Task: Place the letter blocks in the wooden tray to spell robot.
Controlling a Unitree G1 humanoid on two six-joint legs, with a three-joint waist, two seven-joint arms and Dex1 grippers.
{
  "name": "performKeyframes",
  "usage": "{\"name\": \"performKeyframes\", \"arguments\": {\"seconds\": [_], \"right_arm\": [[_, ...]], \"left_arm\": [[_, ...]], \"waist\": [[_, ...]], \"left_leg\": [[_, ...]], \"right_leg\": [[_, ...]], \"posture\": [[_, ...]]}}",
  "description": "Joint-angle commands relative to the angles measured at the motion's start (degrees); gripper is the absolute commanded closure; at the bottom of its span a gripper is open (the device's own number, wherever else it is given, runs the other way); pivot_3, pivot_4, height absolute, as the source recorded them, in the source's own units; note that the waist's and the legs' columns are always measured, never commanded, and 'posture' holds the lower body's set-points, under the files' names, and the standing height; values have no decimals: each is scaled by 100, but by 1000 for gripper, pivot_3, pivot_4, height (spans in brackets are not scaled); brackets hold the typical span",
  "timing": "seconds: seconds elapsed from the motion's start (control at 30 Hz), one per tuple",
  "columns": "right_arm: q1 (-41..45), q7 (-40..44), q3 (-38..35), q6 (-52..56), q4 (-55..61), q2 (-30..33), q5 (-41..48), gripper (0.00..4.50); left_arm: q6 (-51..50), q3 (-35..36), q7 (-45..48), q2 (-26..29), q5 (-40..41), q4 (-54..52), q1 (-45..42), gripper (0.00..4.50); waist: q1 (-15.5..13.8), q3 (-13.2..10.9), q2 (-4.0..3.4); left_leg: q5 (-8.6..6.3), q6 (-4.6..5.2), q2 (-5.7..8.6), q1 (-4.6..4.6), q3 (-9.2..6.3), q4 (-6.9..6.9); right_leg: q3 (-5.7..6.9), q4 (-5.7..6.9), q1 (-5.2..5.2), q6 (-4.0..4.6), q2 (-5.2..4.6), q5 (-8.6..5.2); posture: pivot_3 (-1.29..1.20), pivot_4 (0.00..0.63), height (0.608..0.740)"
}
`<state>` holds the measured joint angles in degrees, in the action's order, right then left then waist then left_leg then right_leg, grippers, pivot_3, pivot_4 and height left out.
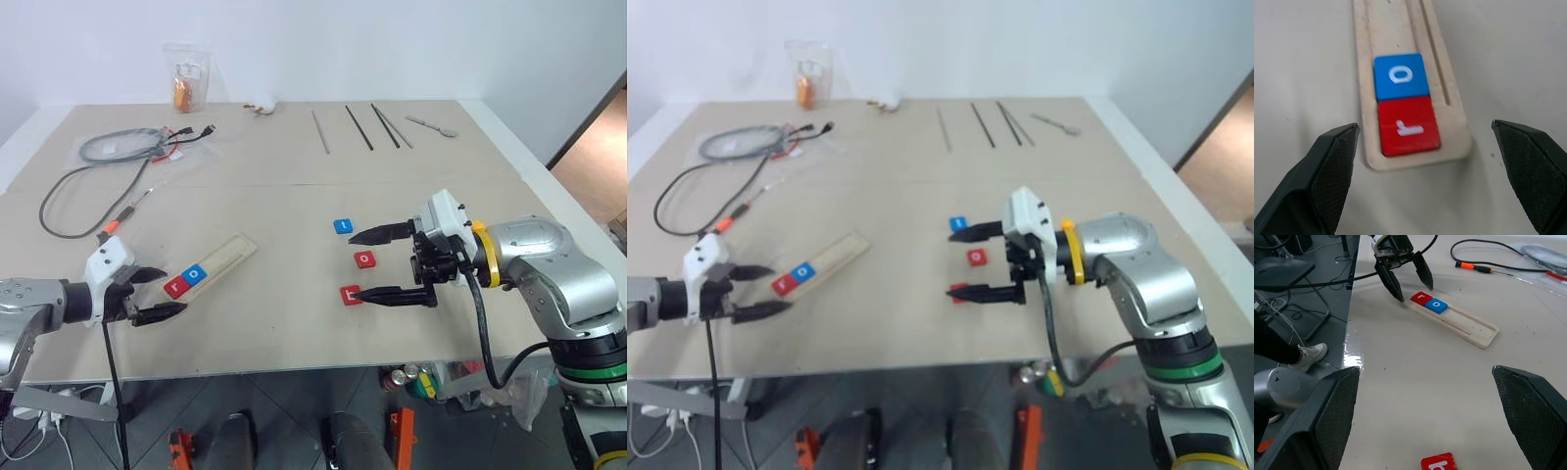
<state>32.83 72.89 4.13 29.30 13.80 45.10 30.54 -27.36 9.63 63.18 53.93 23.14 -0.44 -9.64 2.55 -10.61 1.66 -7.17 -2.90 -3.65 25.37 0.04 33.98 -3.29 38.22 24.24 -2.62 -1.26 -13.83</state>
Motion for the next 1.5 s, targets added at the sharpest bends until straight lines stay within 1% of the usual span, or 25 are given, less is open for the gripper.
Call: {"name": "performKeyframes", "arguments": {"seconds": [0.03,0.2,0.33,0.57,0.8,0.9,1.03,1.07,1.2,1.3,1.33,1.37,1.5], "right_arm": [[-58,-94,-142,5,198,4,90,23],[-128,-164,-201,60,292,37,158,23],[-106,-203,-252,118,324,69,235,23],[-101,-256,-272,133,347,88,253,23],[-124,-298,-277,135,345,101,264,23],[-119,-308,-276,142,351,104,278,23],[-91,-320,-266,136,334,96,271,23],[-93,-321,-268,137,335,99,271,23],[-104,-317,-290,128,327,120,269,23],[-87,-318,-308,131,302,135,268,0],[-83,-316,-312,129,294,142,267,0],[-79,-314,-316,128,289,149,270,0],[-53,-317,-329,136,276,161,290,0]], "left_arm": [[161,37,-37,-36,-73,97,-61,0],[531,-213,10,-51,-429,327,80,0],[738,-380,-81,-174,-624,580,-24,0],[649,-520,-203,-466,-646,658,-296,0],[681,-596,-368,-602,-766,875,-521,0],[614,-542,-387,-684,-667,931,-690,0],[605,-555,-357,-704,-675,1021,-790,0],[625,-564,-350,-703,-694,1039,-789,0],[705,-573,-250,-674,-722,1011,-667,0],[788,-521,-170,-650,-684,987,-569,733],[800,-495,-153,-648,-659,974,-552,1150],[807,-462,-128,-649,-620,959,-541,1312],[826,-382,-76,-653,-544,970,-571,1313]], "waist": [[-1,0,0],[1,0,0],[-1,2,0],[-80,6,-5],[-140,7,-6],[-141,7,-7],[-131,9,-3],[-130,9,-3],[-132,10,-3],[-133,10,-4],[-131,10,-3],[-130,10,-3],[-128,10,-3]], "left_leg": [[0,0,0,0,0,0],[0,0,0,0,0,0],[0,0,0,-2,0,0],[2,2,1,-8,0,9],[-6,-9,3,-10,4,36],[-6,-9,7,-10,8,36],[-5,-8,6,-9,8,37],[-3,-6,4,-8,8,37],[5,8,-4,-8,6,32],[6,10,-4,-7,7,30],[6,10,-4,-7,8,30],[6,10,-3,-6,11,30],[6,9,-4,-2,14,30]], "right_leg": [[0,0,0,0,0,0],[0,1,0,0,1,1],[0,1,-3,0,-1,1],[3,0,-11,5,-6,21],[7,-4,-7,13,-18,30],[8,-5,-9,18,-27,33],[10,-6,-9,24,-25,40],[9,-5,-21,18,-22,47],[10,-5,-16,5,-12,43],[10,-5,-16,-2,-11,37],[7,-5,-16,-3,-12,36],[6,-6,-16,-4,-13,35],[3,-7,-9,-6,-13,34]], "posture": [[0,150,740],[0,150,740],[0,150,740],[0,150,740],[0,150,740],[0,150,740],[0,150,740],[0,150,740],[0,150,740],[0,150,740],[0,150,740],[0,150,740],[0,150,740]]}}
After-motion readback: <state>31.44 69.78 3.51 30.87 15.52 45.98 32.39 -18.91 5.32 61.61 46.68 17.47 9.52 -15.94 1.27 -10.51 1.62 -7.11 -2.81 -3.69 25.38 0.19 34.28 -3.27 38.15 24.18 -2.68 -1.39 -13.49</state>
